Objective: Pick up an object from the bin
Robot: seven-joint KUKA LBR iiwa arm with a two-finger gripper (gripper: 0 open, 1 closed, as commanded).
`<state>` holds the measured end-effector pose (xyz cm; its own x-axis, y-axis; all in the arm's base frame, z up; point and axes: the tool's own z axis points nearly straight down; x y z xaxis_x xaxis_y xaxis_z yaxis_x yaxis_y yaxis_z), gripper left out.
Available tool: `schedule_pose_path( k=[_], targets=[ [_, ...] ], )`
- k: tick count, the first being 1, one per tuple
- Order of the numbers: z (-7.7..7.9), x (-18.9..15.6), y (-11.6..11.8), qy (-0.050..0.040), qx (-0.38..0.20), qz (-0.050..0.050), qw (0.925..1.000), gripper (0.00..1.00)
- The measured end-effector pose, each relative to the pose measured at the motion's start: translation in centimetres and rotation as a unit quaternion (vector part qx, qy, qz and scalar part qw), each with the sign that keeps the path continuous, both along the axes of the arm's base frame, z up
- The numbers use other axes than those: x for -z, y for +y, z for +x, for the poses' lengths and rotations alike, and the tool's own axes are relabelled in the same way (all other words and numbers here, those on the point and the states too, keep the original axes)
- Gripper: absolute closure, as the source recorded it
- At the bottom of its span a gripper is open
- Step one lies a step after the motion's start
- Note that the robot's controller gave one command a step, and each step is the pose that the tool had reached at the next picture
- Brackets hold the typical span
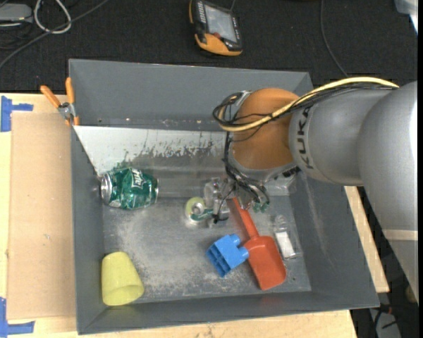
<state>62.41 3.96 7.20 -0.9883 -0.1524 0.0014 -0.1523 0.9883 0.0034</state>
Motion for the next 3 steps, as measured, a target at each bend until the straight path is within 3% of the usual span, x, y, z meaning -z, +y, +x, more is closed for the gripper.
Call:
schedule_pose_path(
  k=[1,2,3],
  targets=[
    [-0.1,-1.8,0.0,0.0017,0.001,0.000,1.0000,1.00],
    [-0.3,-6.7,0.1,0.0044,0.002,0.000,1.0000,1.00],
    [-0.1,-10.7,0.1,0.0001,0.002,0.000,1.0000,1.00]
  ],
)
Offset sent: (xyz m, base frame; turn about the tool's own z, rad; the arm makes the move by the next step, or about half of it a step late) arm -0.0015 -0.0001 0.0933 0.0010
